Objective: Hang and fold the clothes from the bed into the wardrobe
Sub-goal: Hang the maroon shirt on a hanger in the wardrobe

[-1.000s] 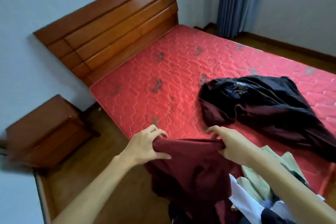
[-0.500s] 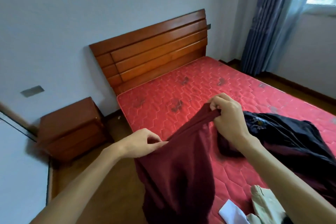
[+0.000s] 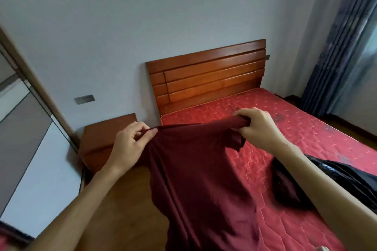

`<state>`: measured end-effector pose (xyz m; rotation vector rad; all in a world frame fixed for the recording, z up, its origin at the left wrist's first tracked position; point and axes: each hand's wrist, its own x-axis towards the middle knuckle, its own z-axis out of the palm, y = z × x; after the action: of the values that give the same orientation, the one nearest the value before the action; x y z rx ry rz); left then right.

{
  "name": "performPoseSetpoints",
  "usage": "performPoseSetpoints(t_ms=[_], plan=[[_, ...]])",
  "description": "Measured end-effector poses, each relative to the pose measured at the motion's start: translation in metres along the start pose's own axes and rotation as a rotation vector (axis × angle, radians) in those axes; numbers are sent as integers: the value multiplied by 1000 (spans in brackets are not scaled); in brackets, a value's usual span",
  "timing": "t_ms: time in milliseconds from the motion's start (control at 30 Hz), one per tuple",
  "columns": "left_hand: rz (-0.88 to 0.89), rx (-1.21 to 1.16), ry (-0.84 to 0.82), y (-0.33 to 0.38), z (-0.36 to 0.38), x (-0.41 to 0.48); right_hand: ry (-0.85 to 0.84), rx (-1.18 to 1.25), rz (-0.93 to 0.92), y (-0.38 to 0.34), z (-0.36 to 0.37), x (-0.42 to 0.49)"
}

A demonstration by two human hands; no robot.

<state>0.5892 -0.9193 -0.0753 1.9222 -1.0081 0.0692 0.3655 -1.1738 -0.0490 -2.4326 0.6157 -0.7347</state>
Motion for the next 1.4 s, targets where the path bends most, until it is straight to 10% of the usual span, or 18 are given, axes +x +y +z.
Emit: performPoseSetpoints(t_ms=[467, 700, 967, 1200, 1400], plan=[[-108, 164, 280, -58, -94, -47, -245, 522, 20, -165, 120, 39], [-345, 178, -145, -19, -25, -93, -232, 720, 25, -241, 152, 52], [-545, 350, 137, -63, -42, -39, -203, 944, 108, -243, 136, 66], [-332, 141, 91, -88, -80, -15, -108, 1035, 211, -200, 124, 90], [-600, -735, 210, -52, -98, 10, -504, 801, 219, -123, 145, 98]])
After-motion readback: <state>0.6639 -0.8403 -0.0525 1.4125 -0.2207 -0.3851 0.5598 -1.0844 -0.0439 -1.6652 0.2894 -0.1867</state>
